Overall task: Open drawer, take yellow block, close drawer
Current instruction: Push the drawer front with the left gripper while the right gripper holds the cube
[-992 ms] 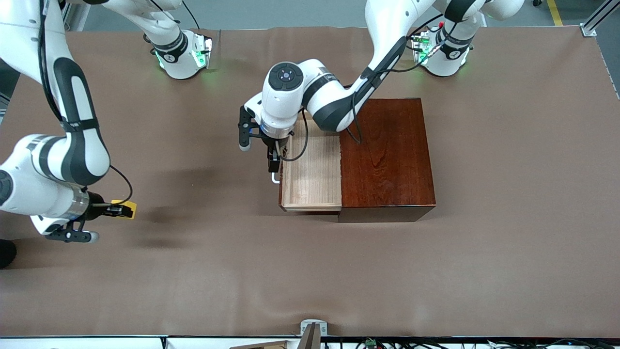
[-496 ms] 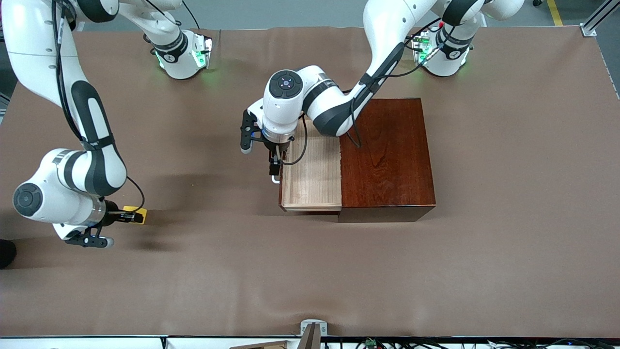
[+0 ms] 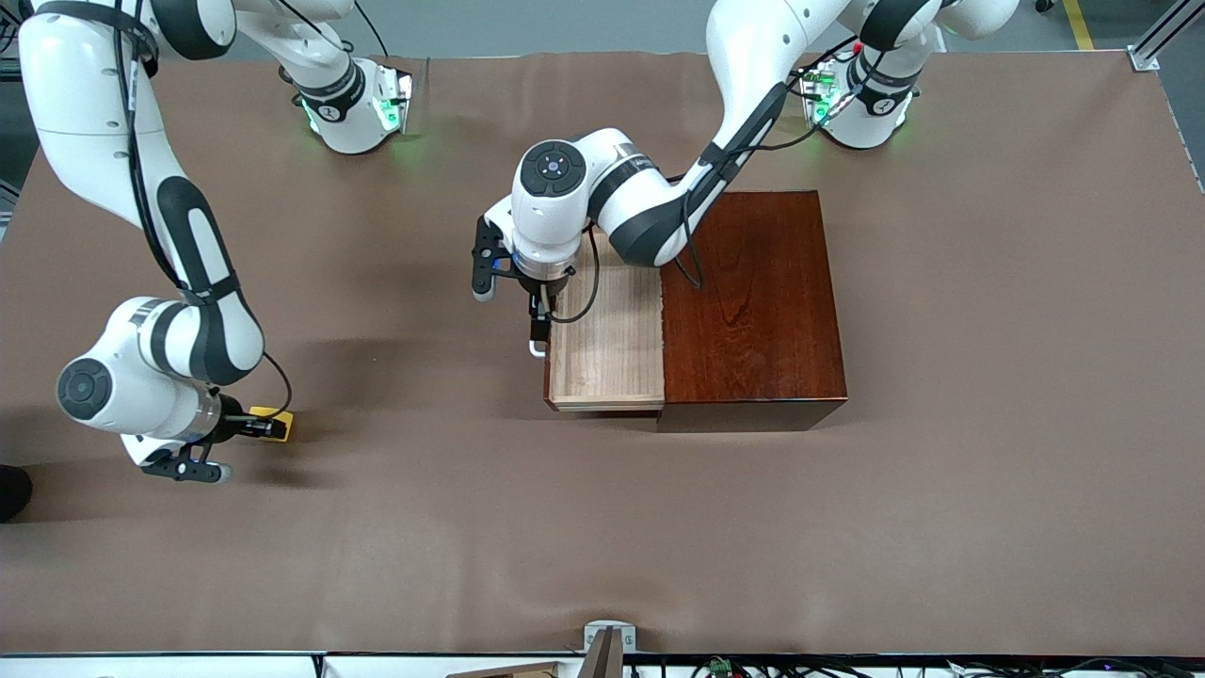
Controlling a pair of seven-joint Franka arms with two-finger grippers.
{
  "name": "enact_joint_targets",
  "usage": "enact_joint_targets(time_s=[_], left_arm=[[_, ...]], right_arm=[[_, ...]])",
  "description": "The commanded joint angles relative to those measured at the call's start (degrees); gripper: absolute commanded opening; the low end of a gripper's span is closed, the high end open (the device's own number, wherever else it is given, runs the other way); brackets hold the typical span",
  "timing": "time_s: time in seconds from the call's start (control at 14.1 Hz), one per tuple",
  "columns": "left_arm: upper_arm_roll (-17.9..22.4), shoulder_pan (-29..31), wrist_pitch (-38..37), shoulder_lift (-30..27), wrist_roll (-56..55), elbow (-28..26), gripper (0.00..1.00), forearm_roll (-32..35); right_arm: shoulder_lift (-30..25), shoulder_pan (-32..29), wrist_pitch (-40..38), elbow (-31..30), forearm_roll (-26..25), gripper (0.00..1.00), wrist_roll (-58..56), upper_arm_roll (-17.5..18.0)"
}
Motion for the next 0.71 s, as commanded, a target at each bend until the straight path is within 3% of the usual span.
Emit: enact_joint_targets(time_s=[0.0, 0.07, 0.14, 0.64], left_arm=[[1.5, -0.3, -4.4, -0.4, 0.6, 0.7, 1.0, 2.1], [1.5, -0.3, -5.0, -0.4, 0.6, 0.6, 1.0, 3.3], [1.5, -0.2, -6.0, -0.8, 0.6, 0.6, 1.0, 4.4], [4.7, -0.4, -14.4, -2.0, 0.4, 0.6, 1.0, 5.5]], right_arm=[[-0.5, -0.4, 4.9, -3.9, 0.4, 0.56, 0.5, 0.7], [-0.8, -0.2, 4.5, -3.9, 0.4, 0.87, 0.5, 0.7], [-1.1, -0.1, 4.0, -3.9, 0.4, 1.0, 0.8, 0.7], [-7.8, -0.2, -5.2, -3.3, 0.3, 1.0, 0.9, 0.7]])
